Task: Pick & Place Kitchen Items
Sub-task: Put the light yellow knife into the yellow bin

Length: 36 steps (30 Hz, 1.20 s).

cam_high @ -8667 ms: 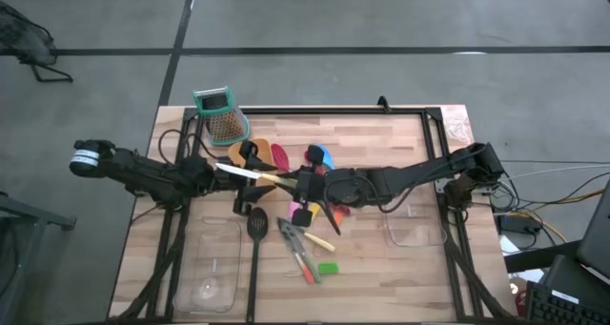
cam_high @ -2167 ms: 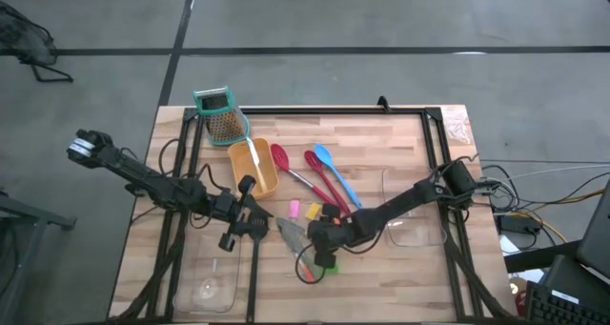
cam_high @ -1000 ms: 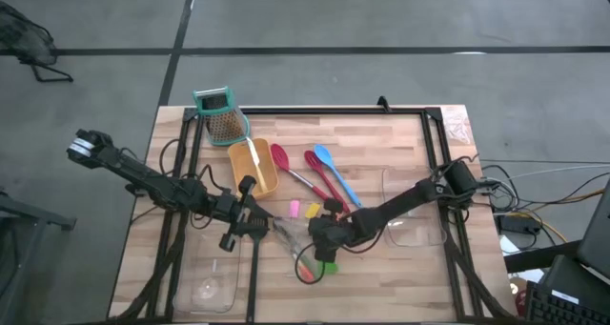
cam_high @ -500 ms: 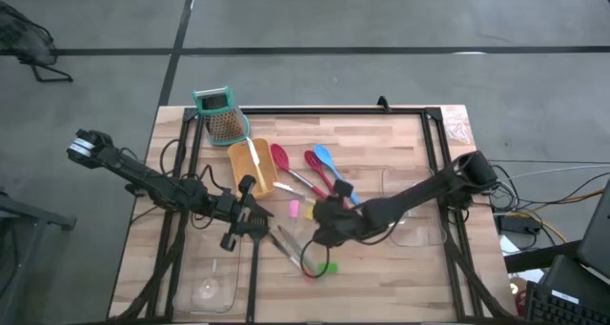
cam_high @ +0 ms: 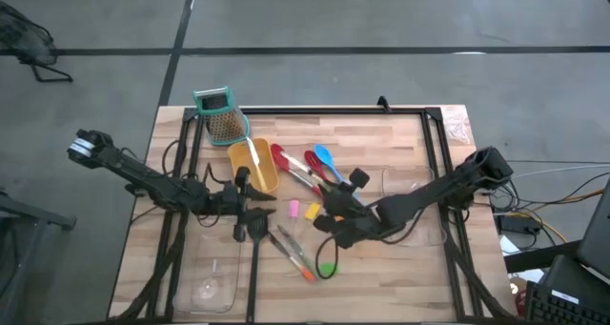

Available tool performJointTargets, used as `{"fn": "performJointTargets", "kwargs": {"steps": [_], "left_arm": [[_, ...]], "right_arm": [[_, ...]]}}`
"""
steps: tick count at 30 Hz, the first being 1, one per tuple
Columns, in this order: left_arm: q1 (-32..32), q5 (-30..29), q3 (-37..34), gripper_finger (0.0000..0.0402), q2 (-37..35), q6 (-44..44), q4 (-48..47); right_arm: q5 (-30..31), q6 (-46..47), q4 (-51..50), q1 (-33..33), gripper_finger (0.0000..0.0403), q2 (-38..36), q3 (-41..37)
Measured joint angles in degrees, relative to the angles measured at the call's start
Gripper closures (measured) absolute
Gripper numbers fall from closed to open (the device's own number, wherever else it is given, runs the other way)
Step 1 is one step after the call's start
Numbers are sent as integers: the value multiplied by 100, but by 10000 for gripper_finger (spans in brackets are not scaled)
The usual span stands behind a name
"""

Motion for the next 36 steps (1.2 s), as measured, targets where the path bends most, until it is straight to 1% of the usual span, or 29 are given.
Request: {"fn": "performJointTargets", "kwargs": {"steps": [3, 7, 11, 15, 20, 27, 31, 36], "left_arm": [[24, -299, 0, 254, 164, -170, 144], [71, -387, 0, 254, 490, -228, 600], [164, -444, 43, 254, 791, -194, 1065], [315, -636, 123, 254, 1093, -178, 1140], [441, -677, 322, 241, 1388, -203, 1214], [439, -514, 609, 194, 1737, -284, 1216], [461, -677, 715, 178, 1869, -353, 1223], [488, -947, 774, 177, 1914, -354, 1293]], "right_arm": [[6, -587, 634, 64, 338, 19, 0], [81, -1281, 1337, 83, 336, 114, 0], [122, -1732, 1743, 72, 336, 182, 2], [114, -2051, 1997, 77, 337, 295, 2], [110, -2237, 2209, 75, 335, 391, 4], [104, -2249, 2205, 75, 336, 444, 4], [101, -2250, 2249, 79, 336, 444, 7], [92, -2253, 2342, 91, 336, 444, 9]]}}
